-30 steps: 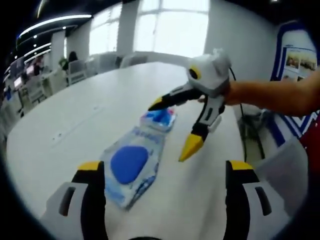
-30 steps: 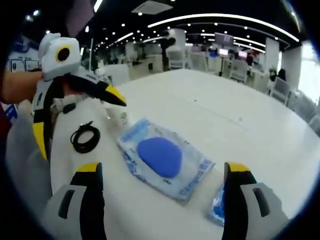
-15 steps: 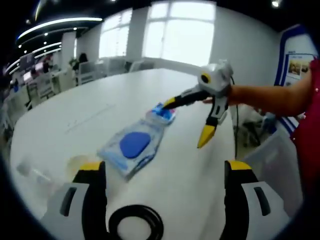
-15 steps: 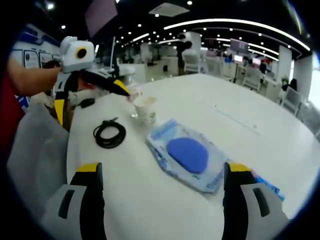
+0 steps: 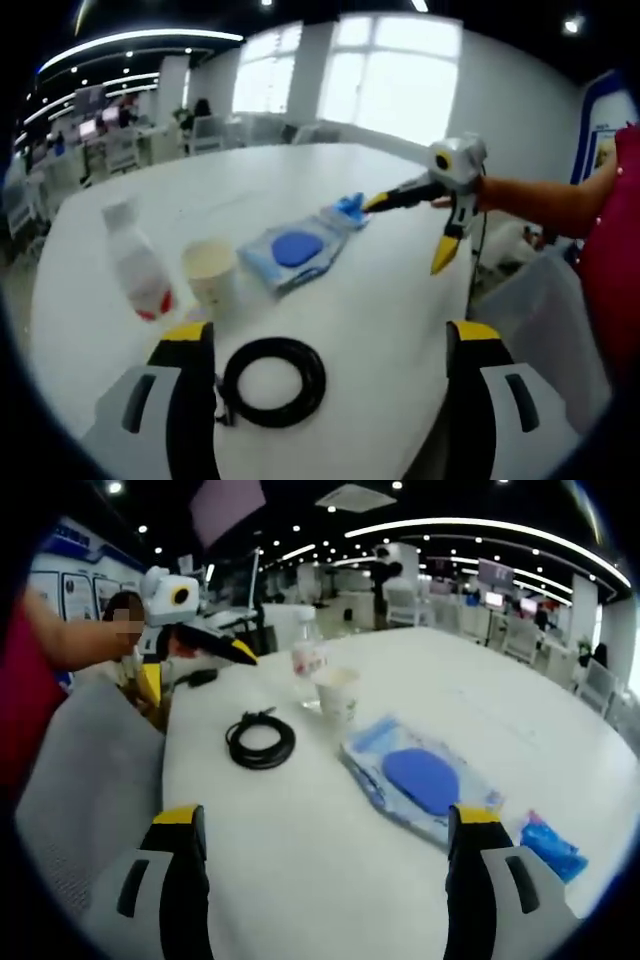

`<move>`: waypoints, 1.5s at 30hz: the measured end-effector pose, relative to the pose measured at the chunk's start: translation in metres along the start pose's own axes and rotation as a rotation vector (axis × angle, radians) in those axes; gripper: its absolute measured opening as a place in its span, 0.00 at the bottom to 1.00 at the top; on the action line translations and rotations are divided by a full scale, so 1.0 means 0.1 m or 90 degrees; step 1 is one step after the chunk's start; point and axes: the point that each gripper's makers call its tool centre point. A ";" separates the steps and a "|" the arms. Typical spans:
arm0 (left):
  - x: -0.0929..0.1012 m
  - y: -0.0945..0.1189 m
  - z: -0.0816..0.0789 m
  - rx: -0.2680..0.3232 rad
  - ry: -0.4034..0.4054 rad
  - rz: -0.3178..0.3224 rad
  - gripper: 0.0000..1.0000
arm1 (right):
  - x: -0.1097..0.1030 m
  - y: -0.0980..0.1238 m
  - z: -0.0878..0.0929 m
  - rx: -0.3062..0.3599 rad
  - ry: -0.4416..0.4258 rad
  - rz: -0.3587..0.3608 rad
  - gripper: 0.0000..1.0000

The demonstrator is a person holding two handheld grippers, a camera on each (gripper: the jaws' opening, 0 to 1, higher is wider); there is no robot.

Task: Arrange the tabletop items into an orderly group along one side of the table until the central work area is clear of visible clutter.

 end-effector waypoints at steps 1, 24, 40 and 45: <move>-0.01 0.01 0.01 0.000 0.000 -0.001 0.92 | -0.01 -0.01 0.00 0.000 0.000 -0.001 0.99; -0.34 0.36 0.54 -0.017 0.032 -0.036 0.89 | -0.45 -0.63 -0.28 -0.029 0.029 -0.068 0.98; -0.55 0.18 0.70 -0.028 0.044 -0.042 0.85 | -0.50 -1.23 -0.37 -0.043 0.014 -0.111 0.93; -0.57 0.07 0.75 -0.039 0.036 -0.035 0.83 | -0.50 -1.36 -0.37 -0.042 0.007 -0.118 0.91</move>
Point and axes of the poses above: the point that each gripper's makers call its tool centre point, and the gripper's own axes: y roughly backward along the fingers, x roughly to its right, z roughly out of its underside, and after that the axes turned 15 degrees about -z, right-handed
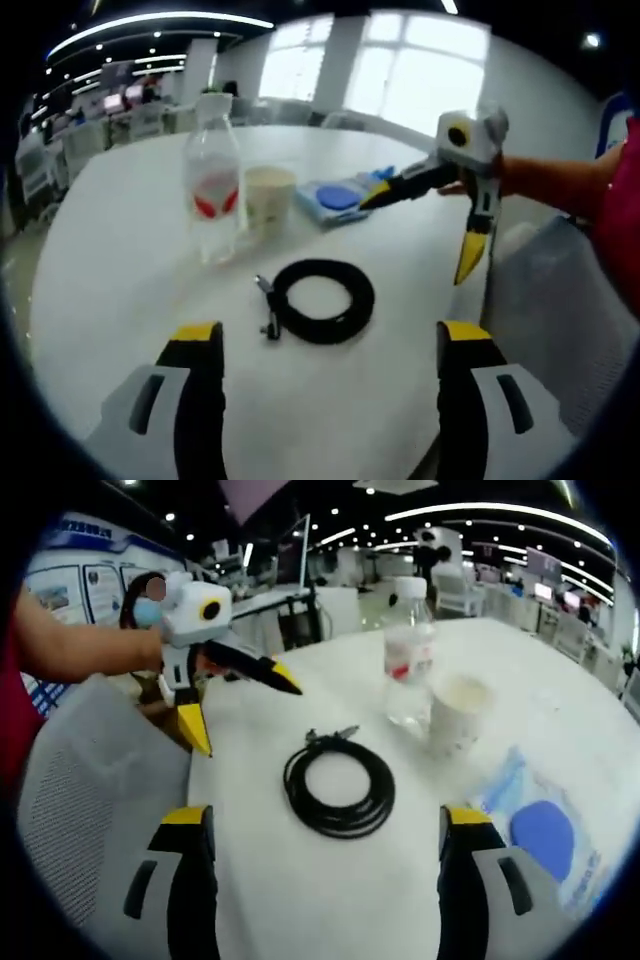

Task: Arrange the tabletop items into an orderly group along one side of the table until the central work area is clear of visible clutter.

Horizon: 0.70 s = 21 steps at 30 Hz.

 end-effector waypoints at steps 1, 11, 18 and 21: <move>0.00 -0.01 0.00 0.000 0.000 0.000 0.83 | 0.01 -0.02 0.01 -0.002 -0.003 -0.002 0.91; -0.08 -0.19 0.07 -0.018 -0.016 0.007 0.77 | 0.12 -0.13 0.12 -0.020 -0.020 -0.001 0.86; -0.08 -0.28 0.12 -0.028 -0.030 0.015 0.72 | 0.20 -0.20 0.16 -0.021 -0.043 0.006 0.81; -0.08 -0.31 0.12 -0.028 -0.035 0.015 0.70 | 0.22 -0.22 0.18 -0.022 -0.052 0.009 0.78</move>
Point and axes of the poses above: the point that each gripper's makers call its tool centre point, and the gripper's own axes: y roughly backward along the fingers, x roughly to its right, z roughly out of its underside, and after that the axes turned 15 degrees about -z, right-handed
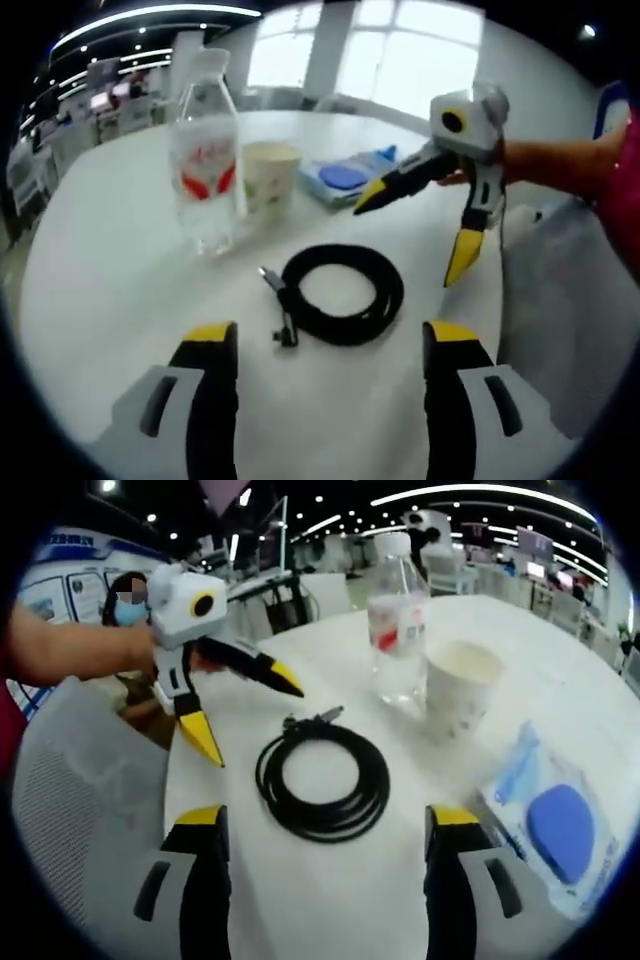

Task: Arrange the tabletop items into an orderly group along one side of the table until the central work area is clear of visible clutter.

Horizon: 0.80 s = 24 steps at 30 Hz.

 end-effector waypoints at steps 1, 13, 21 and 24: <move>0.00 -0.01 0.00 0.000 0.000 0.002 0.69 | 0.00 -0.01 0.00 0.000 -0.002 0.000 0.77; -0.03 -0.09 0.02 0.003 -0.050 -0.001 0.57 | 0.04 -0.02 0.01 0.001 -0.011 0.007 0.71; -0.07 -0.11 0.03 0.006 -0.064 -0.005 0.50 | 0.04 -0.02 0.00 0.004 -0.011 0.009 0.68; -0.09 -0.10 0.02 0.012 -0.073 -0.011 0.45 | 0.04 -0.02 -0.01 0.006 -0.011 0.009 0.67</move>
Point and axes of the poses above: the point that each gripper's makers call its tool centre point, and the gripper's own axes: y roughly backward along the fingers, x roughly to its right, z roughly out of its underside, and after that the axes turned 15 degrees about -z, right-handed
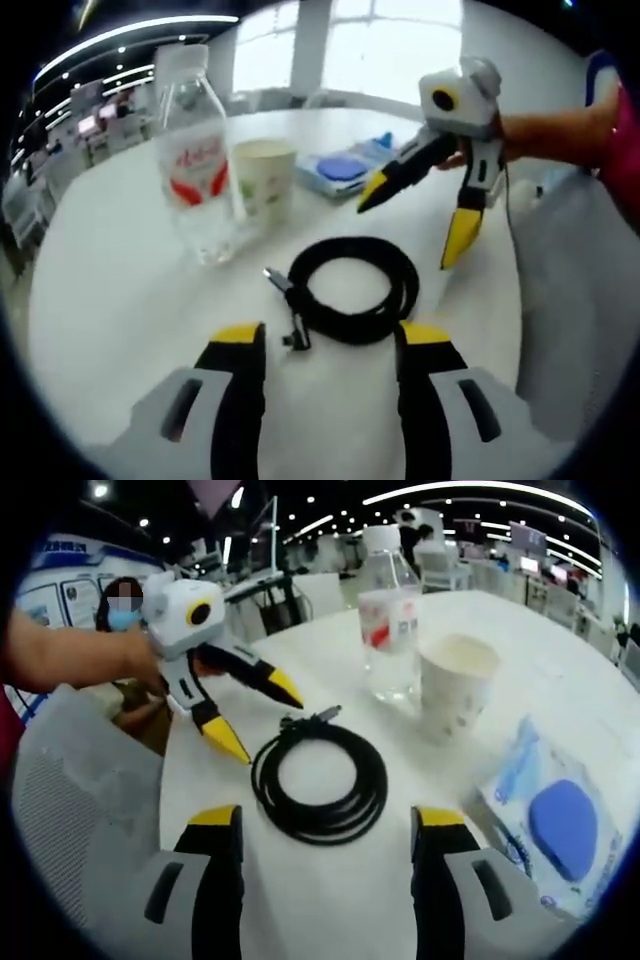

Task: Arrange the tabletop items into an orderly group along one side of the table until the central work area is clear of visible clutter.

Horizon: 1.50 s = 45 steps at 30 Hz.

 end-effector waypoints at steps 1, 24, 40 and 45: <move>-0.02 0.01 0.00 0.001 -0.001 -0.004 0.43 | 0.00 0.00 0.00 0.000 0.000 0.000 0.67; -0.22 -0.10 0.05 0.009 -0.027 -0.042 0.23 | 0.02 -0.02 0.00 0.003 -0.007 0.002 0.65; -0.17 -0.13 0.00 0.028 -0.053 -0.022 0.14 | 0.00 -0.09 0.05 -0.007 -0.032 -0.015 0.59; -0.15 -0.14 -0.01 0.030 -0.056 -0.018 0.11 | 0.00 -0.11 0.04 -0.004 -0.035 -0.018 0.58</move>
Point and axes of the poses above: the point that each gripper's makers call its tool centre point, and the gripper's own axes: y roughly backward along the fingers, x roughly to its right, z roughly out of its underside, and after that the axes turned 15 degrees about -z, right-handed
